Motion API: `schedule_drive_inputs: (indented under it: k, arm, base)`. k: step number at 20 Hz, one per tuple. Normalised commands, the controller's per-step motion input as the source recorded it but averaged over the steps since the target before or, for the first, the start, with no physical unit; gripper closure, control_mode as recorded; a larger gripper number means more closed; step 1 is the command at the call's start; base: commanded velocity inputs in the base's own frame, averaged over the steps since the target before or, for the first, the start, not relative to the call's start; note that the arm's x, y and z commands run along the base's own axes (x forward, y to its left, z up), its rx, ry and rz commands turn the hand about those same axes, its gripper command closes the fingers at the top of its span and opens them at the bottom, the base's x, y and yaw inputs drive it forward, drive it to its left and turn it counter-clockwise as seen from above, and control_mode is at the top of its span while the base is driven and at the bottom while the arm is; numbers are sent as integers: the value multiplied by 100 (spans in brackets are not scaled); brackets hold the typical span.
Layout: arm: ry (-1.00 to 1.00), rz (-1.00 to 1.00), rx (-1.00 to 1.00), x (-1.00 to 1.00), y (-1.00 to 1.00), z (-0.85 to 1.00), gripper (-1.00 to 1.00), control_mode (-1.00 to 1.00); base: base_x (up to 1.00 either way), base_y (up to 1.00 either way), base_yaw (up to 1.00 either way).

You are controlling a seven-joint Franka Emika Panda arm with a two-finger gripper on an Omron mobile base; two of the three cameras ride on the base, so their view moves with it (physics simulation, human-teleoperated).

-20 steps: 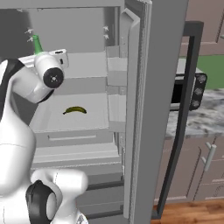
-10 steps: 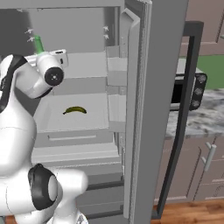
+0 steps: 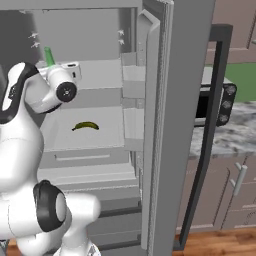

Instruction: Place the beers on the top shelf of the fridge to keep them out of children's reach, and place the banana on lower shelves for easy access.

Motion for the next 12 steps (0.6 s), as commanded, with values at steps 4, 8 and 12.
schedule_drive_inputs:
  k: [4,8,12]
  arm:
    - [0,0,0,21,1,-16,100,-100]
    - [0,0,2,24,7,-2,100,-100]
    - [-1,0,5,23,12,0,100,-100]
  base:
    - [0,0,0]
    - [0,0,0]
    - [0,0,0]
